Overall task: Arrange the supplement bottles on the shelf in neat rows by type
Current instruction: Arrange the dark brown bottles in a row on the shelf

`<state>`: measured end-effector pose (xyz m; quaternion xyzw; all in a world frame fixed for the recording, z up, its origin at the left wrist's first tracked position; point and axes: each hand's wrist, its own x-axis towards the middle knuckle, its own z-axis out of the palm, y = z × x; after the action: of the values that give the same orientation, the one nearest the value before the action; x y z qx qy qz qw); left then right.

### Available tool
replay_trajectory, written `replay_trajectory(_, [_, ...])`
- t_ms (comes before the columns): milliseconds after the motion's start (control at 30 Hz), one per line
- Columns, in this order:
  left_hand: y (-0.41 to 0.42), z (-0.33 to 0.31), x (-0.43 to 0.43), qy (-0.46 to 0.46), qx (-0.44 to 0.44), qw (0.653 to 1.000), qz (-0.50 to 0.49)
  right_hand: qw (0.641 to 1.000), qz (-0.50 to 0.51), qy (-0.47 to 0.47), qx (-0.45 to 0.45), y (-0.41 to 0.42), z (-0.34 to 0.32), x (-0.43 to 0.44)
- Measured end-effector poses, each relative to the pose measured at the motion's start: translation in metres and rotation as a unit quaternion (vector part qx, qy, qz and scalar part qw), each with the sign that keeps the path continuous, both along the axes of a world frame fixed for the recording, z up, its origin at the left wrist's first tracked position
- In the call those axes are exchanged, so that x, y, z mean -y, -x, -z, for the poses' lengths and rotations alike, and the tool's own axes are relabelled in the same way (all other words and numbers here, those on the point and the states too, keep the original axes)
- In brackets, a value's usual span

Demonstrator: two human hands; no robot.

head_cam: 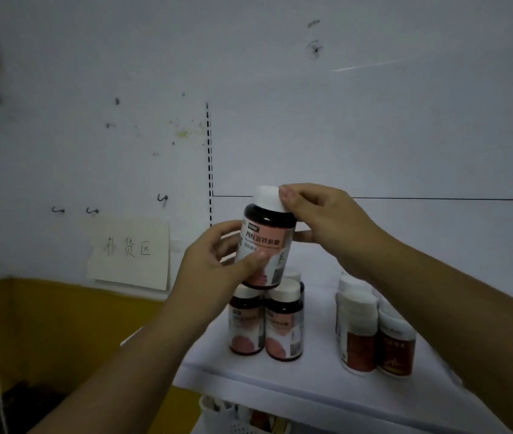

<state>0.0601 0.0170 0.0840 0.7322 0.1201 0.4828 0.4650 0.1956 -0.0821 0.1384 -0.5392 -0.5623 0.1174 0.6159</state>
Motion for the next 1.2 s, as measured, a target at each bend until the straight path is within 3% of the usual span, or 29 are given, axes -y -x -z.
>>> replay_trajectory(267, [-0.013, -0.035, -0.097, -0.058, -0.122, 0.987, 0.086, 0.997, 0.071, 0.013, 0.002, -0.010, -0.015, -0.080])
replay_trajectory(600, [-0.059, -0.004, -0.186, -0.005, -0.170, 0.964, 0.205, 0.981, 0.156, 0.110, 0.017, -0.037, 0.004, -0.140])
replay_trajectory(800, [-0.069, 0.018, -0.197, 0.011, -0.162, 0.959, 0.230, 0.974, 0.157, 0.152, 0.051, -0.046, 0.018, -0.144])
replay_trajectory(1000, [-0.071, 0.028, -0.195, 0.032, -0.164, 0.962, 0.217, 0.948, 0.205, 0.174, 0.170, -0.055, 0.017, -0.144])
replay_trajectory(1200, [-0.066, 0.027, -0.195, 0.034, -0.180, 0.961, 0.210, 0.944, 0.181, 0.199, 0.193, -0.060, 0.011, -0.144])
